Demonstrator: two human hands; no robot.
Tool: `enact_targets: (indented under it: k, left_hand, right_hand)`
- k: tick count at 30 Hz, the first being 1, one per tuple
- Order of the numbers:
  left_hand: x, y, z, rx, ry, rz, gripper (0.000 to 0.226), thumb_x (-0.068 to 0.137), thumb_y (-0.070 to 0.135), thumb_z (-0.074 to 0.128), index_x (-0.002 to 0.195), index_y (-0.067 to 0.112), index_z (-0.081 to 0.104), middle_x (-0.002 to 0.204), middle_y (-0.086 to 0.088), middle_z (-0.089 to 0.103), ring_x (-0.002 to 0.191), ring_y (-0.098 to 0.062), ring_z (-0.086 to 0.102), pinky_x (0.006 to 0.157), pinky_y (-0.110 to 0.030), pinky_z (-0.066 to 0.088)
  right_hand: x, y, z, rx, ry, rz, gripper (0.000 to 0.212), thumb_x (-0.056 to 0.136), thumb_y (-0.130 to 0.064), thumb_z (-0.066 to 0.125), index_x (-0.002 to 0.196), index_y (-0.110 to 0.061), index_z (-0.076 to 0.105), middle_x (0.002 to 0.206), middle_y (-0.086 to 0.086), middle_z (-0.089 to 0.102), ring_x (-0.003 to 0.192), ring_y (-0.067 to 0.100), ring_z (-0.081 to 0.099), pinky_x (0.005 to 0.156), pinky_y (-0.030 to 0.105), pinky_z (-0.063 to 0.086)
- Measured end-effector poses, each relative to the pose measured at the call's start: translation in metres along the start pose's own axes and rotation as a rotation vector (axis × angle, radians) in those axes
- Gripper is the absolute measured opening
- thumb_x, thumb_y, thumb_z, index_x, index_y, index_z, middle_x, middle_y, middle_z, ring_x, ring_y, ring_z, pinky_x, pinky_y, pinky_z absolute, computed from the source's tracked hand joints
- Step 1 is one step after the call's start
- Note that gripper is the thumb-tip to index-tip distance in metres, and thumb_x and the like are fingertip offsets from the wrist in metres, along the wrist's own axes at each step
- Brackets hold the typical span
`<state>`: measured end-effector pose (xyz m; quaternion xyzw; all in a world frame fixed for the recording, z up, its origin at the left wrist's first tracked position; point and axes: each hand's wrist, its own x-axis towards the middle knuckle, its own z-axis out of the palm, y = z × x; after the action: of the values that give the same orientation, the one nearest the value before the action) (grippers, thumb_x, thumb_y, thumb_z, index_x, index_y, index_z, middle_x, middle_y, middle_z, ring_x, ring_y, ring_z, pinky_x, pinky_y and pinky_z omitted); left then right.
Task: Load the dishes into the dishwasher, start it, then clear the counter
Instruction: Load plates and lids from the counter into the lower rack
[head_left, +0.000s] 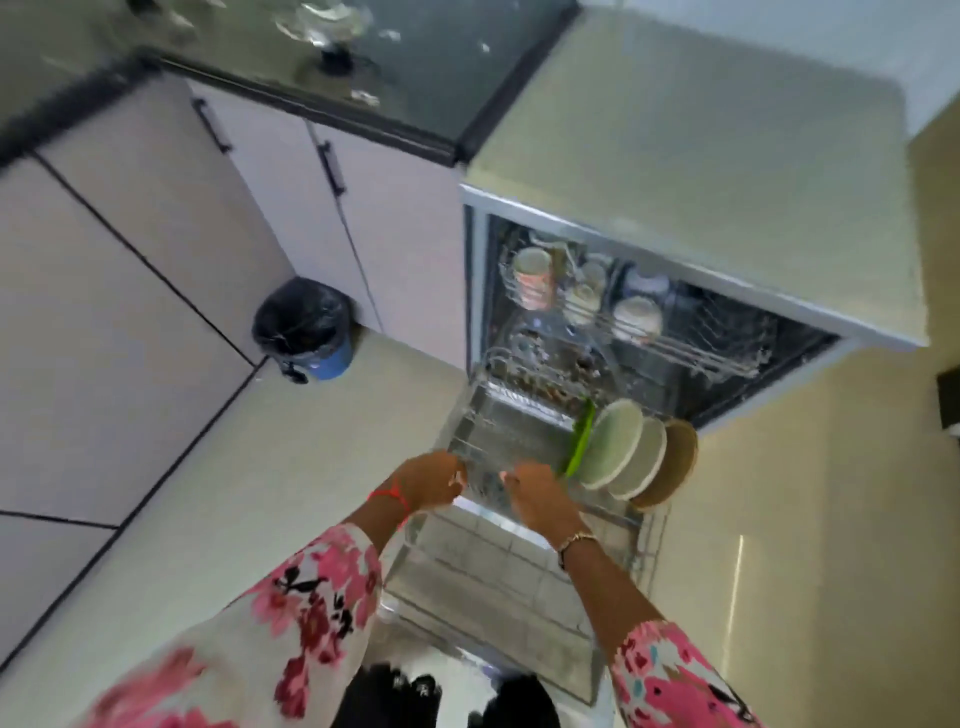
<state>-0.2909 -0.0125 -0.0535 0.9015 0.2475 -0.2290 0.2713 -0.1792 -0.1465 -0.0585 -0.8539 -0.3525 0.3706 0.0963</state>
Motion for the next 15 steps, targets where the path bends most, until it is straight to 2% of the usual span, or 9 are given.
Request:
enact_targets:
  k: [3, 6, 7, 10, 15]
  left_hand:
    - [-0.041, -0.072, -0.026, -0.011, 0.053, -0.043, 0.027, 0.089, 0.021, 0.047, 0.113, 0.020, 0.059, 0.122, -0.008, 0.057, 0.115, -0.024, 0.052, 0.093, -0.032, 0.040]
    - [-0.090, -0.154, -0.061, -0.017, 0.118, -0.101, 0.025, 0.089, 0.022, 0.044, 0.108, 0.020, 0.060, 0.117, -0.006, 0.058, 0.110, -0.022, 0.053, 0.088, -0.031, 0.040]
    - [-0.104, -0.179, -0.074, -0.025, 0.149, -0.117, 0.024, 0.089, 0.022, 0.043, 0.106, 0.019, 0.060, 0.115, -0.005, 0.059, 0.108, -0.022, 0.053, 0.085, -0.030, 0.040]
    - [-0.140, -0.241, -0.115, -0.064, 0.258, -0.183, 0.023, 0.090, 0.022, 0.040, 0.101, 0.017, 0.060, 0.110, -0.007, 0.061, 0.103, -0.025, 0.054, 0.081, -0.032, 0.041]
    - [-0.167, -0.315, -0.186, -0.118, 0.440, -0.237, 0.025, 0.092, 0.017, 0.043, 0.103, 0.007, 0.062, 0.109, -0.015, 0.062, 0.104, -0.032, 0.056, 0.085, -0.037, 0.045]
  right_hand:
    - [0.006, -0.072, 0.012, -0.079, 0.016, -0.098, 0.036, 0.101, -0.020, 0.029, 0.109, 0.003, 0.056, 0.111, 0.021, 0.058, 0.104, 0.029, 0.055, 0.087, 0.033, 0.040]
    - [0.019, -0.150, 0.033, -0.068, 0.063, -0.110, 0.034, 0.100, -0.024, 0.035, 0.103, 0.002, 0.057, 0.110, 0.022, 0.059, 0.087, 0.022, 0.051, 0.076, 0.032, 0.036]
    - [0.023, -0.175, 0.038, -0.090, 0.062, -0.124, 0.033, 0.099, -0.023, 0.036, 0.103, 0.003, 0.056, 0.111, 0.022, 0.059, 0.087, 0.021, 0.051, 0.076, 0.032, 0.036]
    - [0.035, -0.241, 0.044, -0.200, 0.072, -0.200, 0.032, 0.099, -0.021, 0.035, 0.107, 0.002, 0.054, 0.112, 0.017, 0.058, 0.106, 0.027, 0.055, 0.088, 0.033, 0.039]
    - [0.069, -0.339, 0.036, -0.265, 0.159, -0.298, 0.031, 0.098, -0.026, 0.038, 0.107, -0.001, 0.055, 0.113, 0.016, 0.058, 0.109, 0.031, 0.055, 0.089, 0.035, 0.042]
